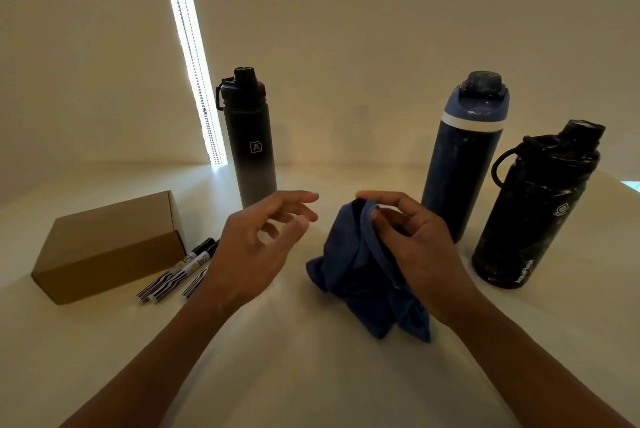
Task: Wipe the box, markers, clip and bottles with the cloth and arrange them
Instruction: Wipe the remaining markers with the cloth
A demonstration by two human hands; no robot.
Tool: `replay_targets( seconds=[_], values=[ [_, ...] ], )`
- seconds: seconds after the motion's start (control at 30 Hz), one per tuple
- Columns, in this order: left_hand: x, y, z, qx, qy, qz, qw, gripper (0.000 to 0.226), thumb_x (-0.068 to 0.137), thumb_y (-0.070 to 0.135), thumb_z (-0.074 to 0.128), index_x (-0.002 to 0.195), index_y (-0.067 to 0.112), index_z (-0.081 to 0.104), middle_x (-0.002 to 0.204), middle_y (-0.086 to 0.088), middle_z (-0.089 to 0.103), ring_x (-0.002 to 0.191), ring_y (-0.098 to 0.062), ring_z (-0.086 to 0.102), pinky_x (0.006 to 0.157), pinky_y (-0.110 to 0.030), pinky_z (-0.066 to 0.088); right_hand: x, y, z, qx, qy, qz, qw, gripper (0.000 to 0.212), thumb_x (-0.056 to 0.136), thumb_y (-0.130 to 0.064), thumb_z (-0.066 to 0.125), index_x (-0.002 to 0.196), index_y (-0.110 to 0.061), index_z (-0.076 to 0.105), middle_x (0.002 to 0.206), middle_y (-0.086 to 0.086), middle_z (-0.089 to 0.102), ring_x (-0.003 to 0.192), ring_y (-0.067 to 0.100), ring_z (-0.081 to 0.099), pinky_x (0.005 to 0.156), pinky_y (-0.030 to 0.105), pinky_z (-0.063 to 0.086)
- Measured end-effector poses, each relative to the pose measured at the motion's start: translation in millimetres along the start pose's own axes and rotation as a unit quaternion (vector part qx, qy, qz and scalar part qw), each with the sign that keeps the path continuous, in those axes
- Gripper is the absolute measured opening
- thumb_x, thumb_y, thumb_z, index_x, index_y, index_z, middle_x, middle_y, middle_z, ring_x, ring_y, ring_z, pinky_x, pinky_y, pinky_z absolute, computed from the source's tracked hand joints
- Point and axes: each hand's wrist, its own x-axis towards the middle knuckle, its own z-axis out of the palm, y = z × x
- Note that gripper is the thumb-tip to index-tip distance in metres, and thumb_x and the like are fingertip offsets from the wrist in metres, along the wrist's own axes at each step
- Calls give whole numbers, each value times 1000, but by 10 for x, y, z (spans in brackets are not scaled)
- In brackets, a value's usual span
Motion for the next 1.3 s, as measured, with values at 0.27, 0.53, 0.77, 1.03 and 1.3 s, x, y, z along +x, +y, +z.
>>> replay_targets(
  seconds=[0.27, 0.53, 0.77, 1.03, 1.3],
  values=[
    [-13, 35, 93, 98, 0, 138, 986, 24, 97, 32, 70, 120, 26, 73, 104, 15, 67, 85, -16, 67, 61, -15, 49, -35, -3, 116, -35, -41, 16, 998, 40, 79, -40, 70, 110, -19, 56, 88, -7, 79, 85, 8, 75, 67, 22, 60],
    [1, -7, 23, 113, 32, 109, 987, 18, 97, 43, 64, 109, 31, 68, 106, 22, 63, 90, -12, 67, 73, -18, 55, -33, -5, 109, -78, -81, 9, 994, 33, 87, -36, 73, 116, -26, 61, 95, -12, 79, 91, 5, 74, 73, 21, 59],
    [-7, -36, 93, 166, 28, 152, 974, 21, 104, 42, 61, 99, 22, 66, 93, 18, 56, 75, -15, 59, 66, -21, 50, -110, 67, 194, -249, -112, -56, 960, 25, 107, -37, 47, 129, -37, 59, 108, -24, 68, 98, -9, 63, 85, 8, 46],
    [-9, -94, 120, 182, 6, 161, 970, 23, 108, 42, 52, 103, 23, 63, 95, 17, 58, 75, -13, 60, 65, -31, 54, -160, 84, 240, -344, -139, -121, 921, 46, 110, -37, 28, 148, -19, 46, 131, 2, 60, 116, 20, 58, 98, 44, 49],
    [62, -132, 13, 192, 49, 148, 969, 27, 107, 39, 52, 100, 17, 66, 90, 15, 58, 75, -11, 56, 66, -18, 47, -141, 92, 226, -376, -136, -125, 908, 50, 110, -43, 21, 153, -24, 39, 134, -1, 58, 116, 19, 58, 95, 44, 52]
  ],
)
